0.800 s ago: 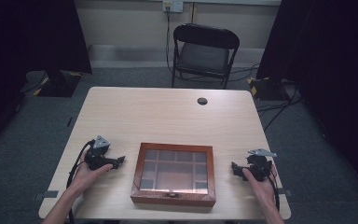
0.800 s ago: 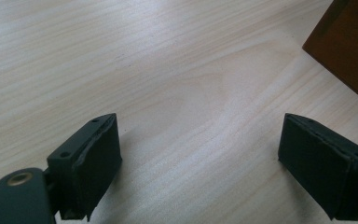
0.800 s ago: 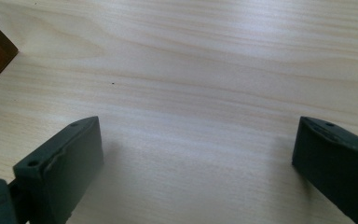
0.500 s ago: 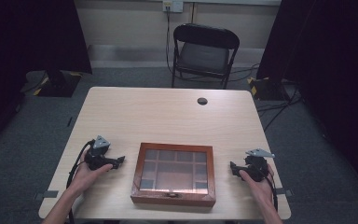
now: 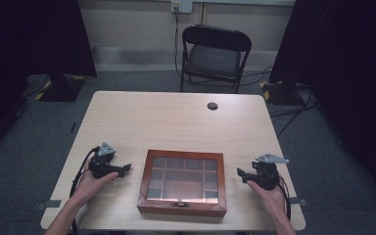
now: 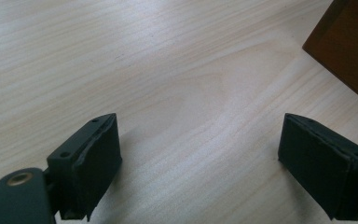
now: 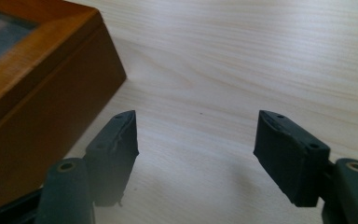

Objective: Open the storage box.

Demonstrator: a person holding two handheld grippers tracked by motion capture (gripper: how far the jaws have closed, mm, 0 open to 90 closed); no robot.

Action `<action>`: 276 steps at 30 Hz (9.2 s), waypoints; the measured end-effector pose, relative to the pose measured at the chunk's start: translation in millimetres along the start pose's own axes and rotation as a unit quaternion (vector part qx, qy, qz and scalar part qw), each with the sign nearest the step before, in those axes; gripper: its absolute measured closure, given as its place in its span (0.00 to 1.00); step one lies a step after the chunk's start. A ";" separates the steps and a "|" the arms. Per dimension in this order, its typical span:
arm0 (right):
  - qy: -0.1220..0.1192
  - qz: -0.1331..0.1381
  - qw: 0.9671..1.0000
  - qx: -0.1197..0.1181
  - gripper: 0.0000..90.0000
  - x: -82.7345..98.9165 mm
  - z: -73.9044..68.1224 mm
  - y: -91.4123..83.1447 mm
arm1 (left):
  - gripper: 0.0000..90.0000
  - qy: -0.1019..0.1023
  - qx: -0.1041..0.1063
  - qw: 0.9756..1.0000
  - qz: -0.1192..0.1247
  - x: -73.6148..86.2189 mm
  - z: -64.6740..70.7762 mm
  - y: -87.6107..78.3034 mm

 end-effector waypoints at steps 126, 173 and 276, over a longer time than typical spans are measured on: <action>-0.177 -0.038 0.902 -0.392 0.92 -46.1 -220.5 -46.3 | 0.19 0.025 0.086 0.994 0.058 -23.8 40.7 -23.3; -0.188 -0.017 0.906 -0.380 0.91 -96.4 -211.1 -63.5 | 0.24 0.063 0.204 0.970 0.119 -52.6 117.7 -44.5; -0.077 0.107 0.956 -0.263 0.50 -112.5 -99.6 -51.2 | 0.48 0.055 0.230 0.955 0.179 -122.1 119.1 -52.4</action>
Point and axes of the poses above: each handheld gripper's, and its own axes: y roughly forward along the jaws, x roughly out of its underside, z roughly to its right, the point moved 10 cm from there along y, roughly forward along the jaws, and after that the axes turned 3 degrees about -y, right-handed, at the moved point
